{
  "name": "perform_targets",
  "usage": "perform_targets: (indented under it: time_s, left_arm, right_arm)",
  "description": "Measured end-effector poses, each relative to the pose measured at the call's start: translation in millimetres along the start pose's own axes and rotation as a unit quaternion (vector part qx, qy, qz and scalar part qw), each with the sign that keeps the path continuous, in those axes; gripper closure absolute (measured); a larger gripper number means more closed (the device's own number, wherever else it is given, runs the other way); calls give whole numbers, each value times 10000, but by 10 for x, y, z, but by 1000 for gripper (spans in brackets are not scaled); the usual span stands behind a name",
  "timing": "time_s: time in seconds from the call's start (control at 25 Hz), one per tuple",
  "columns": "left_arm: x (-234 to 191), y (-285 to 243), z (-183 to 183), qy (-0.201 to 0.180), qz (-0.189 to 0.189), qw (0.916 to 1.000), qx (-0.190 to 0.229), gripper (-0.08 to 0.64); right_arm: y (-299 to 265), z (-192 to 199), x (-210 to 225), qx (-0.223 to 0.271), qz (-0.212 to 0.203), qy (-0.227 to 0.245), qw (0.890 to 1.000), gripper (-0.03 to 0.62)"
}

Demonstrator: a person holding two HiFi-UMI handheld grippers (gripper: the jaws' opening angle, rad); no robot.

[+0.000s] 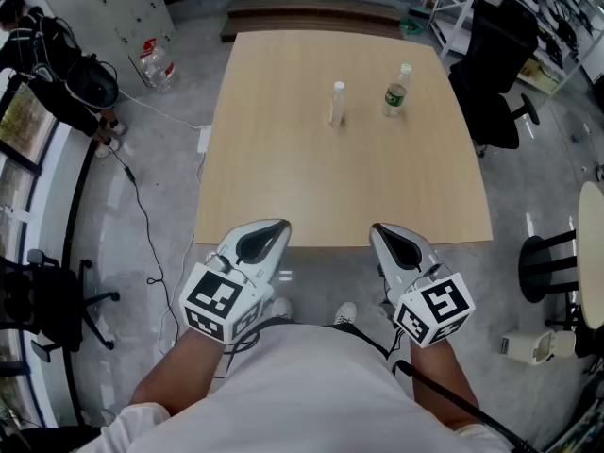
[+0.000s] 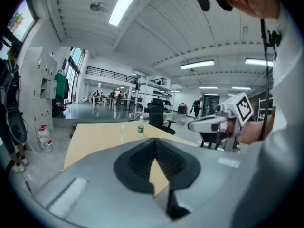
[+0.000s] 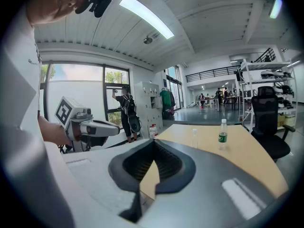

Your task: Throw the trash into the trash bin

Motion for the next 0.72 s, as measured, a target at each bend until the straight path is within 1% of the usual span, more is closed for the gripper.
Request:
perform_targets:
  time_s: [0.36, 0.52, 0.68, 0.72]
  left_arm:
    - [-134, 32, -6, -152, 264, 9995, -36, 552]
    - [-277, 90, 36, -125, 370, 9992, -48, 552]
    - [-393, 116, 84, -138, 533, 9984, -104, 552]
    - [-417, 130, 95, -141, 574, 9982, -118, 552]
  right_arm:
    - [-59, 44, -108, -21, 273, -12, 9996, 592]
    - [-117, 56, -222, 155, 492, -166, 9985, 591]
    - [-211, 104, -333, 144, 760, -159, 9969, 586]
    - [-233, 124, -364, 115, 802, -156, 9966, 530]
Point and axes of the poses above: the fingertips, and each gripper's own axes: y backward along the fingers, x to its right, z out of its underside, the point moved 9 cm from there along y, backward along the fingers, and after that the axes turned 12 degrees about x, right-handed, at the moved point
